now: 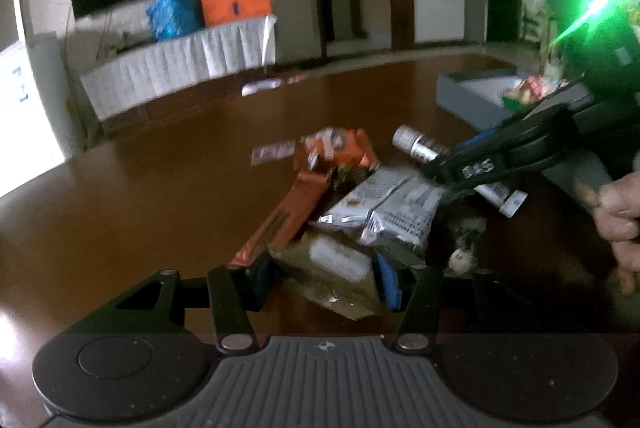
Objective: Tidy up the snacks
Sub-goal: 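Close left tool on beige packet while right tool closes on silver tube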
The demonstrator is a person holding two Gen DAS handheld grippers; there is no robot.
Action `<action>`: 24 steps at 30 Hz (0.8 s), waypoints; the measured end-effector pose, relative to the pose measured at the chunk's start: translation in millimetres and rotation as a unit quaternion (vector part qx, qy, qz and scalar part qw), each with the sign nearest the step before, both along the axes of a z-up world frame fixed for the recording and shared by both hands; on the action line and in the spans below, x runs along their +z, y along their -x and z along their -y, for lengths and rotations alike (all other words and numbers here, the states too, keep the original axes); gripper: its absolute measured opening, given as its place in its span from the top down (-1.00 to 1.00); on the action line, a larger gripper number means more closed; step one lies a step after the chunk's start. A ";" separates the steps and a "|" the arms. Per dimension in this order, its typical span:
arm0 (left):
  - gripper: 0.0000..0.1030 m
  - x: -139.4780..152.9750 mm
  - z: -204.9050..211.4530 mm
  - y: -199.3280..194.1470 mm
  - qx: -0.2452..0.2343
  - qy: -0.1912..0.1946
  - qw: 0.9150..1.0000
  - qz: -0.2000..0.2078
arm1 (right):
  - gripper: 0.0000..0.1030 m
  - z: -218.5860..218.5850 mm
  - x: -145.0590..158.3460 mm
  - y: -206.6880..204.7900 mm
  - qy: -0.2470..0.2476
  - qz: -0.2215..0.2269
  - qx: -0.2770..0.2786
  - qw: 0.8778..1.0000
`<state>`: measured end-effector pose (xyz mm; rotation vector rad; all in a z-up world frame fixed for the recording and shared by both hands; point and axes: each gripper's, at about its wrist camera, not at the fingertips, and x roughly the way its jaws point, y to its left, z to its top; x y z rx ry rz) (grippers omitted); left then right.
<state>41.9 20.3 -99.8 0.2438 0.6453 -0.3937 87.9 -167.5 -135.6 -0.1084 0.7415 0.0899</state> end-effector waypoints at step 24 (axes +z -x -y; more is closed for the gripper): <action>0.40 18.4 -8.3 -3.9 0.023 0.042 0.999 0.018 | 0.51 7.5 12.4 13.2 -0.042 0.008 0.007 0.999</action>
